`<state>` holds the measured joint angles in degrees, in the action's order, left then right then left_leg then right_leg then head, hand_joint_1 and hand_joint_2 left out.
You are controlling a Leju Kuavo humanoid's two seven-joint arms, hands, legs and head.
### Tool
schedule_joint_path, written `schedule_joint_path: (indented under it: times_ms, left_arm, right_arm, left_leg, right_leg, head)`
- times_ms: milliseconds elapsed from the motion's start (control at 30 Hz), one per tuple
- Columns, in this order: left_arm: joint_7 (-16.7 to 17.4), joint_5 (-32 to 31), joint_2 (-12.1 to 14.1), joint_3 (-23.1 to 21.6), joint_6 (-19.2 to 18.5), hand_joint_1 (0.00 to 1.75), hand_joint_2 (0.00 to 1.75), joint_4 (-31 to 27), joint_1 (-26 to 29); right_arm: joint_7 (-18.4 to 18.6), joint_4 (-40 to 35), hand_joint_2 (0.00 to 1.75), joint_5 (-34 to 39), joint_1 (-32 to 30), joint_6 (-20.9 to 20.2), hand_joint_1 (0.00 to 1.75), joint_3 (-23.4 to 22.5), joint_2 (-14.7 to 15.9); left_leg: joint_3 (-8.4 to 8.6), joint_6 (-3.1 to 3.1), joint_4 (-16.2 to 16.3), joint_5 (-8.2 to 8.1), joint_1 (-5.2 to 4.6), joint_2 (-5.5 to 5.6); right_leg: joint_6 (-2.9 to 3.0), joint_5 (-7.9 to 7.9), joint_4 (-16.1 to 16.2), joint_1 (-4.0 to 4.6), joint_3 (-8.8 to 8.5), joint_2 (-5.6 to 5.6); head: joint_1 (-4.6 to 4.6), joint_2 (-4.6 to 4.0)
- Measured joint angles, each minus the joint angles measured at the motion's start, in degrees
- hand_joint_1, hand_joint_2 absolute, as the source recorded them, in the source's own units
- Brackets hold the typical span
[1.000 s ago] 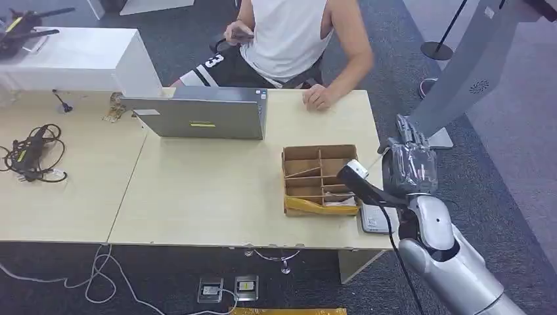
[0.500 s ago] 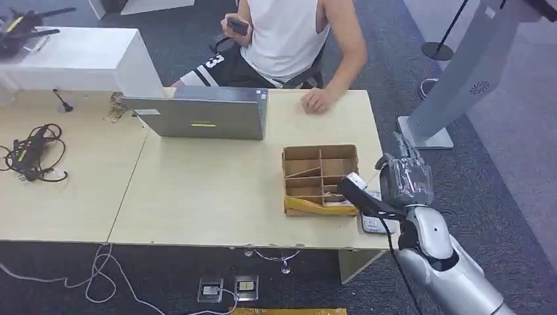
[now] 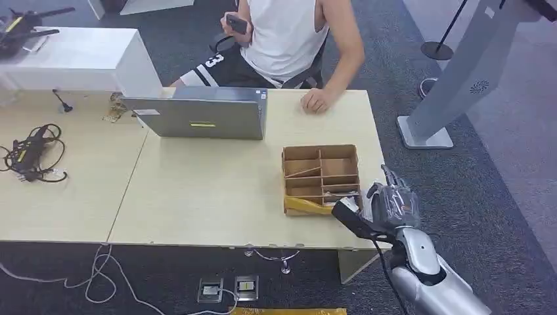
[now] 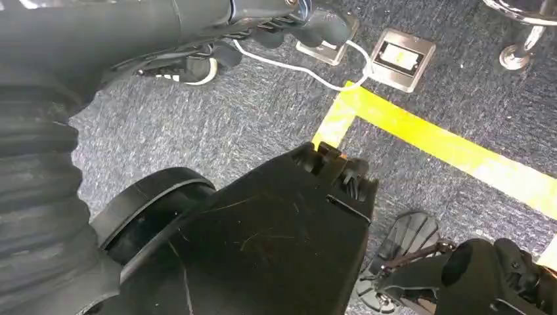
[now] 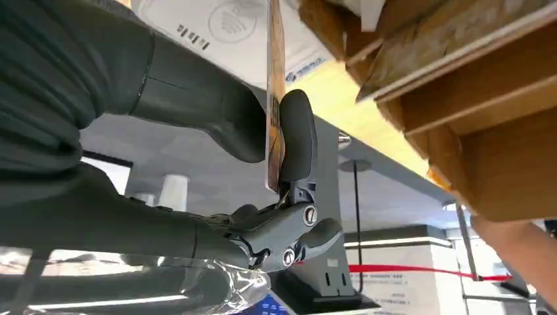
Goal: Pass the card to the sensor for recognition and then transmit it.
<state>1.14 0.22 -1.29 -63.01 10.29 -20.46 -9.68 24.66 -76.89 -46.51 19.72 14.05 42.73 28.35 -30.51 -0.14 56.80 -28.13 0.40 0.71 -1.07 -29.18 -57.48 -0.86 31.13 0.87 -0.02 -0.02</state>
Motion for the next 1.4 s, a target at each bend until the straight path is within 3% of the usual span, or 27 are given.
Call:
schedule_joint_path:
  times_ms: [433,1400]
  left_arm:
    - [0.0,0.8,0.0,0.0,0.0,0.0,1.75,0.0,0.1]
    - [0.0,2.0,0.2,0.1,0.0,0.0,1.75,0.0,0.4]
  right_arm:
    - [-0.8,5.1,1.75,2.8,0.2,0.4,1.75,2.5,-1.7]
    - [-2.4,9.3,1.75,6.0,3.6,4.7,1.75,2.5,-3.5]
  left_leg:
    - [0.0,0.0,0.0,0.0,0.0,0.0]
    - [0.02,0.0,0.0,0.01,0.0,-0.01]
  right_leg:
    - [0.0,0.0,0.0,-0.01,-0.01,0.0]
    - [-0.01,0.01,0.0,-0.01,-0.03,-0.01]
  head:
    - [0.0,0.0]
    - [0.0,0.0]
